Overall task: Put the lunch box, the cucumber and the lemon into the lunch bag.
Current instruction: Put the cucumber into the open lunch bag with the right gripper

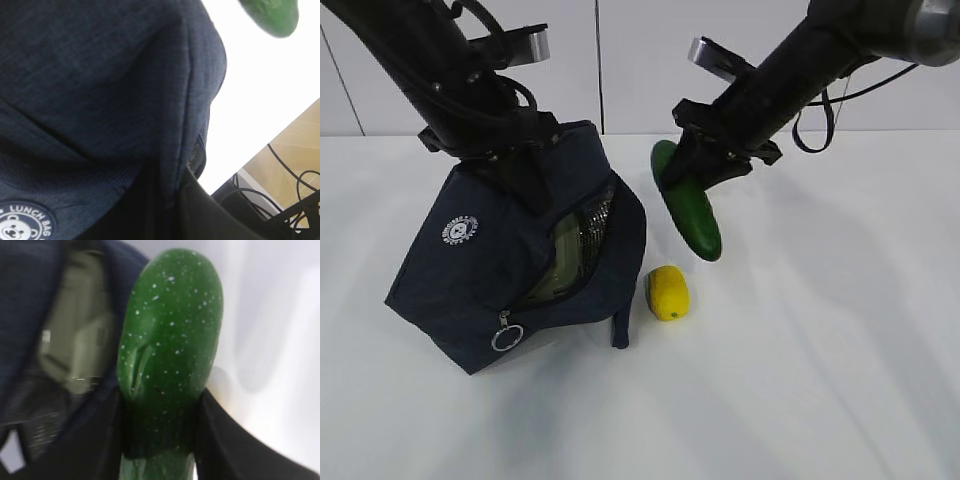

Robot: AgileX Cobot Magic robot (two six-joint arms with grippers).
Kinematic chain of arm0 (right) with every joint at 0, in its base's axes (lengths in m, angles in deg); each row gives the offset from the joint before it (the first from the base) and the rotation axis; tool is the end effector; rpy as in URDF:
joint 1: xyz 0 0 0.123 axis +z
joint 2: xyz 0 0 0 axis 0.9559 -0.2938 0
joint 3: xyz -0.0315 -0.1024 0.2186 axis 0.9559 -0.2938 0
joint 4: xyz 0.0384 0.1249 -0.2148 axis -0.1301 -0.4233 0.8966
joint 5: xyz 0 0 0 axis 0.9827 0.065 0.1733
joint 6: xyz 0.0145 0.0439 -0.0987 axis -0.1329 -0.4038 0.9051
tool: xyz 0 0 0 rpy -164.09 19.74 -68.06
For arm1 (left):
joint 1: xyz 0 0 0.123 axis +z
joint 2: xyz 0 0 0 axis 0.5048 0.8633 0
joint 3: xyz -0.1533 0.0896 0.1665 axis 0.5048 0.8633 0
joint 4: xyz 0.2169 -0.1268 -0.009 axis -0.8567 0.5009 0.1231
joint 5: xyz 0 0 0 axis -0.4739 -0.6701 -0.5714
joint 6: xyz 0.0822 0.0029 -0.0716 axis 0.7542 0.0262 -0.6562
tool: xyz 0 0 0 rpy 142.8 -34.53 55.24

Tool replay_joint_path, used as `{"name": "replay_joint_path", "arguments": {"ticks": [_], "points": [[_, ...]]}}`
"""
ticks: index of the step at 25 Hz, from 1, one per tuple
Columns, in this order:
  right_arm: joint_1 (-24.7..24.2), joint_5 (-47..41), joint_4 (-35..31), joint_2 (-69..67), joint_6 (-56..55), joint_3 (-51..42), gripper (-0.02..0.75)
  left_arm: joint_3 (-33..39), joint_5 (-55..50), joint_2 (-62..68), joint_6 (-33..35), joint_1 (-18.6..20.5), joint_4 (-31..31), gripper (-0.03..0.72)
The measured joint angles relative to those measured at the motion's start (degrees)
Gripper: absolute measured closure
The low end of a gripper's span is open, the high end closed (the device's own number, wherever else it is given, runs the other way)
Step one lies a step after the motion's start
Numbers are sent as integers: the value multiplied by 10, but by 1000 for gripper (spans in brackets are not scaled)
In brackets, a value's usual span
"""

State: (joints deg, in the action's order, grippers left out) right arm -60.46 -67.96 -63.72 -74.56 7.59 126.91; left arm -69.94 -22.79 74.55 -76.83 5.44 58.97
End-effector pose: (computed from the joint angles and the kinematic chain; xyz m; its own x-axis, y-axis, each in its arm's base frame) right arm 0.4297 0.1630 0.1733 -0.9175 -0.2582 -0.3026 -0.3912 0.7237 0.5685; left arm 0.3326 -0.1990 0.2107 -0.8589 0.4510 -0.2425 0.5111 0.7846 -0.3509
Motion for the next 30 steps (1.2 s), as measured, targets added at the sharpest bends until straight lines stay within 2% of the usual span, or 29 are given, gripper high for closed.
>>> {"name": "replay_joint_path", "arguments": {"ticks": [6,12,19,22,26,30], "points": [[0,-4,-87,-12,32,1,468,0,-1,0,0,0,14,668],[4,-3,-100,-23,36,0,468,0,33,0,0,0,36,668],[33,-3,-151,-42,79,0,468,0,46,0,0,0,45,668],[36,-3,-195,-66,112,0,468,0,47,0,0,0,45,668],[36,-2,-285,-95,170,0,468,0,48,0,0,0,45,669],[36,-1,-333,-113,187,0,468,0,51,0,0,0,45,668]]}}
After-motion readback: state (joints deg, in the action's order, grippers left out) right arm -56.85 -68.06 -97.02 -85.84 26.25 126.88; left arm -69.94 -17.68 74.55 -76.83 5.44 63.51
